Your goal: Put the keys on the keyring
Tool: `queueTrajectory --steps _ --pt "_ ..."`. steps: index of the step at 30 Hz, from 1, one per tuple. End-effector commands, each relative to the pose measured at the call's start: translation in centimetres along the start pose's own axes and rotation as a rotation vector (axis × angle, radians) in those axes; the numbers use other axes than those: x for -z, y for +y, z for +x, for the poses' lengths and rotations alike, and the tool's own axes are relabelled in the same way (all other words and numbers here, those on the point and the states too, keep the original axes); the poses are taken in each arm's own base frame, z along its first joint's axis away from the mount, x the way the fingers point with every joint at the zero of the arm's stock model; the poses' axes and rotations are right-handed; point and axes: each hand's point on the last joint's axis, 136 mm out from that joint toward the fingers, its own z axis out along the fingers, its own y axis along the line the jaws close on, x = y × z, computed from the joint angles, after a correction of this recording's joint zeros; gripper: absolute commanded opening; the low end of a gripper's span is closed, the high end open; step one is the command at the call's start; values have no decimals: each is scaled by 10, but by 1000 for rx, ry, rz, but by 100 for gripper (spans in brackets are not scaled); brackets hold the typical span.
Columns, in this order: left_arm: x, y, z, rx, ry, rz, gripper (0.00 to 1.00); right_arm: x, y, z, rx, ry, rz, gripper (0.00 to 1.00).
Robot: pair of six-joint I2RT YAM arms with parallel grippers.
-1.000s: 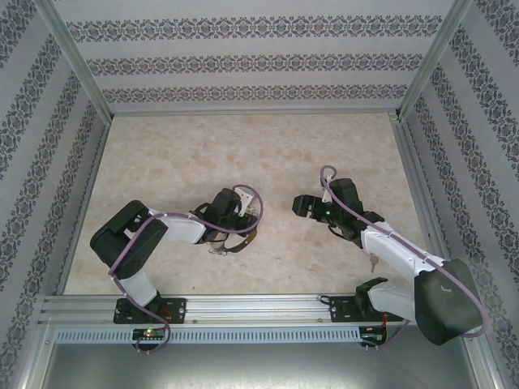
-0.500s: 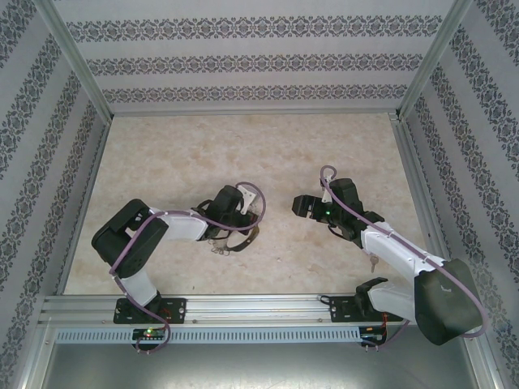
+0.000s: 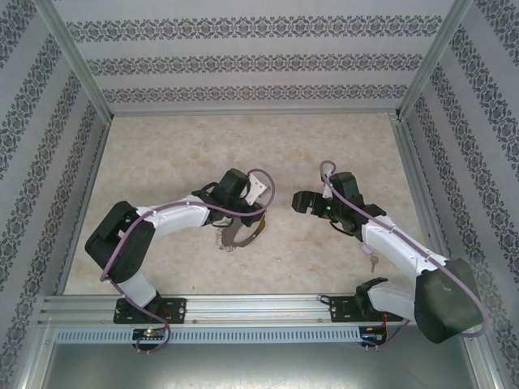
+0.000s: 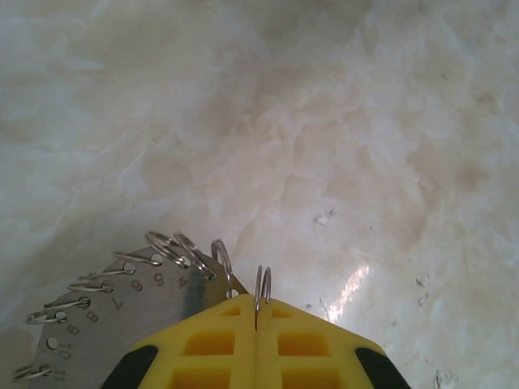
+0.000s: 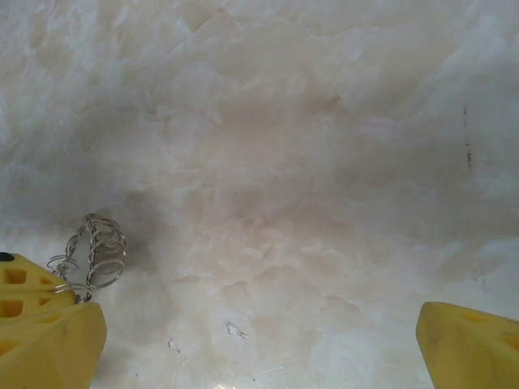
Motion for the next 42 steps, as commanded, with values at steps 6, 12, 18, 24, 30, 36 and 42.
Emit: queueTrajectory --steps 6,12,18,24,30,36,42 --pt "14 -1 7 -186 -46 -30 0 -6 8 4 -6 52 -81 90" --pt "21 -15 15 -374 -88 33 0 -14 11 12 -11 96 -128 84" --pt "12 -31 29 -481 -64 148 0 -16 6 18 -19 104 -122 84" --pt "0 -36 47 -552 68 197 0 -14 3 20 -18 98 -110 84" --pt "-8 -35 63 -605 183 194 0 -12 3 19 -17 94 -110 85" --pt "-13 -34 69 -608 217 189 0 -11 2 20 -19 93 -107 85" --pt "-22 -32 74 -601 282 175 0 -9 1 19 -20 90 -104 85"
